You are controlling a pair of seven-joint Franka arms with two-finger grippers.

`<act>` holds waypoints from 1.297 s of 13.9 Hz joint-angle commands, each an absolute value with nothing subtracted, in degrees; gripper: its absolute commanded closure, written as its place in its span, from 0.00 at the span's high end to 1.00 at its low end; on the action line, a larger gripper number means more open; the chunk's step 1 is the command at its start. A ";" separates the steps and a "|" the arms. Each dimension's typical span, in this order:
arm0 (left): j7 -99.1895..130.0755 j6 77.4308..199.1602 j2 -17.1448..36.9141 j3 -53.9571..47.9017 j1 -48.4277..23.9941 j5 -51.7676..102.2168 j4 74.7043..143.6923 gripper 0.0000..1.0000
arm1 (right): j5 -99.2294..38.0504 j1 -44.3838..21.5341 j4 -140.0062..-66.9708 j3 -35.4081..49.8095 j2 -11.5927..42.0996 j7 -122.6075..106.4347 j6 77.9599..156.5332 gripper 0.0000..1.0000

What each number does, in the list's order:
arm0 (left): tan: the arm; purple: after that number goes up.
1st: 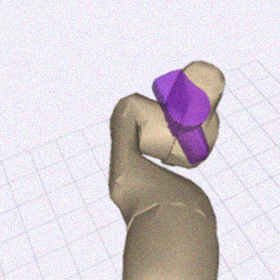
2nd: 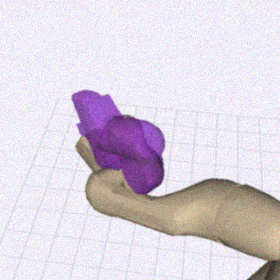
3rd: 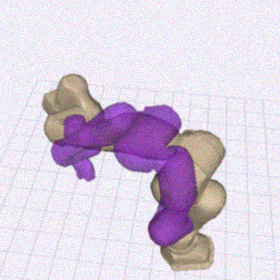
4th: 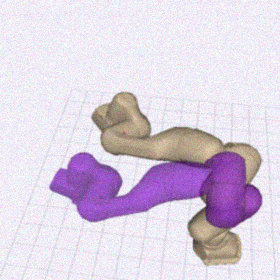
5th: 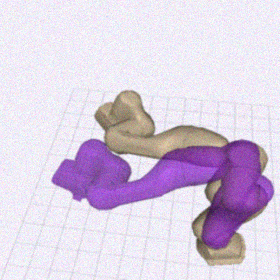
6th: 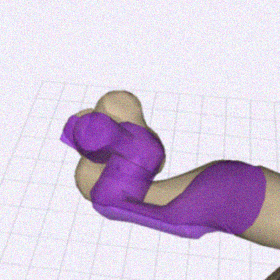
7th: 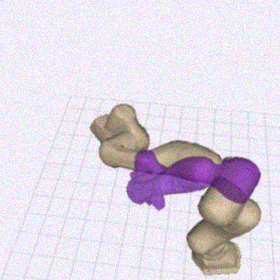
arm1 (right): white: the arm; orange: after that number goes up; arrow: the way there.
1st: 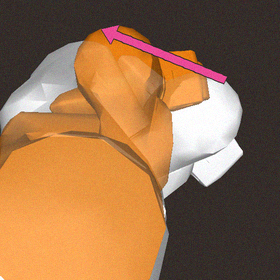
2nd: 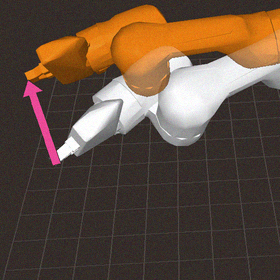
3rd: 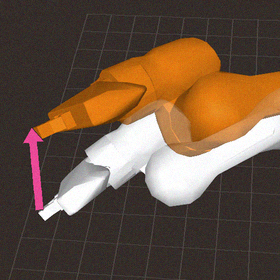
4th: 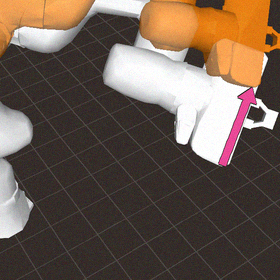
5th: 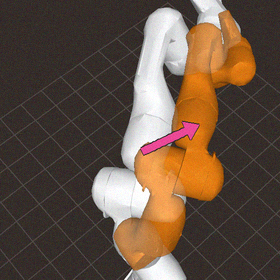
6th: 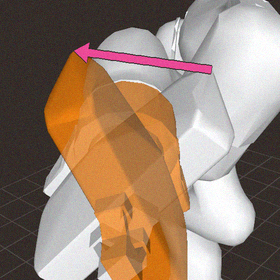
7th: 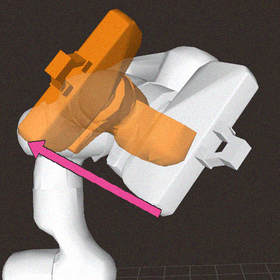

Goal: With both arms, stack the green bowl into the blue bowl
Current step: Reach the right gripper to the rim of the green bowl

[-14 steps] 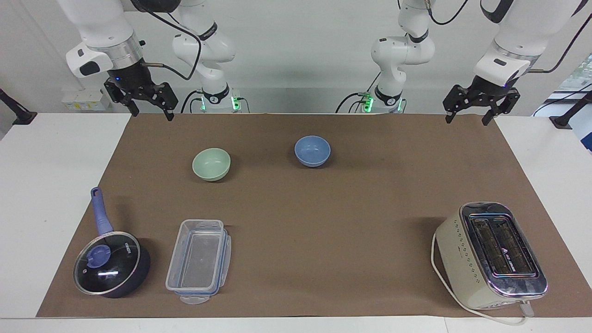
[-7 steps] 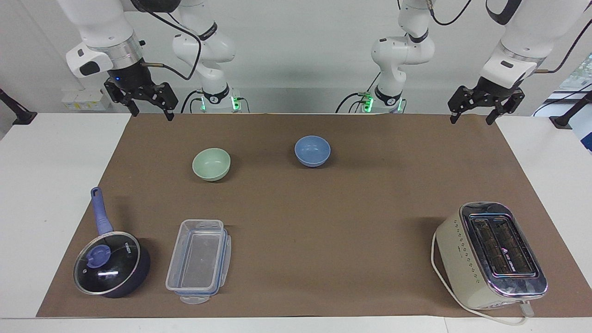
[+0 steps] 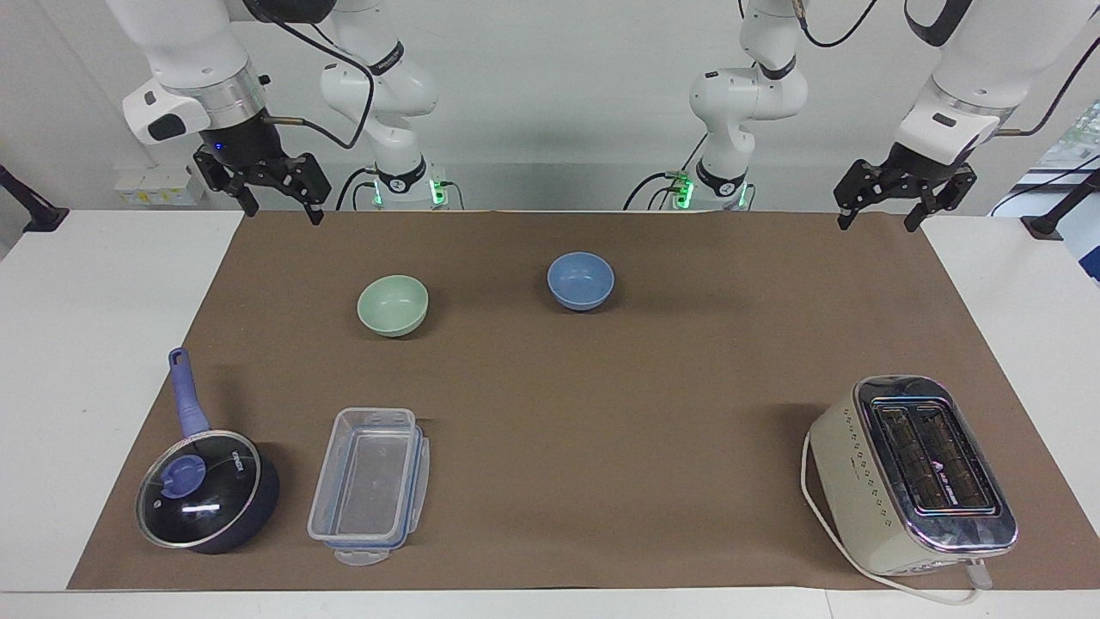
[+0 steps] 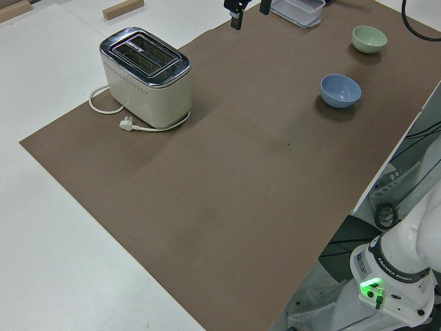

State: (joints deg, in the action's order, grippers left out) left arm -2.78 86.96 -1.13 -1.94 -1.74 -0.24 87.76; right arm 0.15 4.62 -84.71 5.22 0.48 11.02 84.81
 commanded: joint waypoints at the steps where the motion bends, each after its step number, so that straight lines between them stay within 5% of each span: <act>1: -2.55 85.69 -0.97 -2.46 -1.14 -0.97 86.92 1.00 | -1.23 5.27 -85.69 5.36 -0.44 9.67 85.17 1.00; 12: -2.46 85.69 -0.97 -2.46 -1.14 -0.97 86.92 1.00 | -1.23 5.27 -86.31 5.36 -0.70 10.02 86.13 1.00; 18: -2.46 85.69 -0.97 -2.46 -1.14 -0.97 86.92 1.00 | -1.23 5.71 -101.49 5.36 -5.01 9.49 97.45 1.00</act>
State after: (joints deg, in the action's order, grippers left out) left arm -2.78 86.94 -1.13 -1.94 -1.74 -0.24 87.76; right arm 0.14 4.74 -94.38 5.22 -1.99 11.02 93.08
